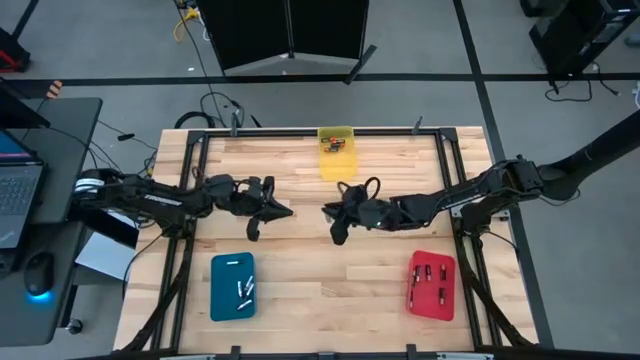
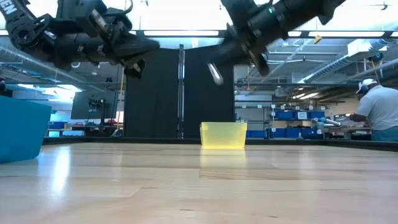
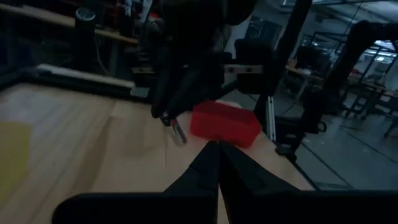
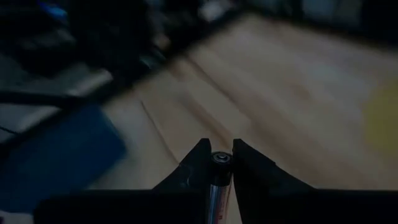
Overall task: Sort batteries
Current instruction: Put the silver battery into the blue bin
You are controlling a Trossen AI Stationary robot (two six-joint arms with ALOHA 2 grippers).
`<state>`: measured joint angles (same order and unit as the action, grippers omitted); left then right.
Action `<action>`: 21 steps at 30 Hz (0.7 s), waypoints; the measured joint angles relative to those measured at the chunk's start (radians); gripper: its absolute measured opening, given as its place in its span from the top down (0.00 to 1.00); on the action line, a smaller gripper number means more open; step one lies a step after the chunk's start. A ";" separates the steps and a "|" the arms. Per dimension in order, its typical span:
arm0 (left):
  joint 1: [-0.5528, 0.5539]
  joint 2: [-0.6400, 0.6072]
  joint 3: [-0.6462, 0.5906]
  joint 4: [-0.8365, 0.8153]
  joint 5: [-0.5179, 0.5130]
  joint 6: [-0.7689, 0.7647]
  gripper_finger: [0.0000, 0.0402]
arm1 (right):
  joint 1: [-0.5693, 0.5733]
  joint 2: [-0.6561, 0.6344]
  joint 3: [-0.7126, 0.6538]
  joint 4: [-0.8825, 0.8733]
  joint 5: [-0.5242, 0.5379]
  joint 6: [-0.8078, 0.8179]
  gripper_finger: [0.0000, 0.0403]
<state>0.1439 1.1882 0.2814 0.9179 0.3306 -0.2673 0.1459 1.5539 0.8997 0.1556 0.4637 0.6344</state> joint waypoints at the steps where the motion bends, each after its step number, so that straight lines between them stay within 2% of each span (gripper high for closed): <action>1: -0.006 0.017 0.016 0.007 0.000 0.005 0.96 | 0.000 0.000 0.000 0.057 0.000 -0.053 0.86; 6: -0.037 0.085 0.076 0.004 -0.003 0.026 0.92 | 0.000 0.000 0.000 0.235 -0.004 -0.226 0.86; 11: -0.070 0.138 0.130 0.005 -0.088 0.017 0.79 | 0.017 0.000 0.000 0.321 -0.008 -0.340 0.86; 16: -0.090 0.181 0.186 0.007 -0.119 -0.041 0.65 | 0.036 -0.001 0.000 0.375 -0.012 -0.400 0.86; 21: -0.115 0.242 0.246 0.007 -0.117 -0.048 0.59 | 0.048 -0.001 0.000 0.395 -0.012 -0.428 0.86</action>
<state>0.0286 1.4299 0.5271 0.9250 0.2134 -0.3157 0.1939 1.5528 0.8997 0.5503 0.4515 0.2068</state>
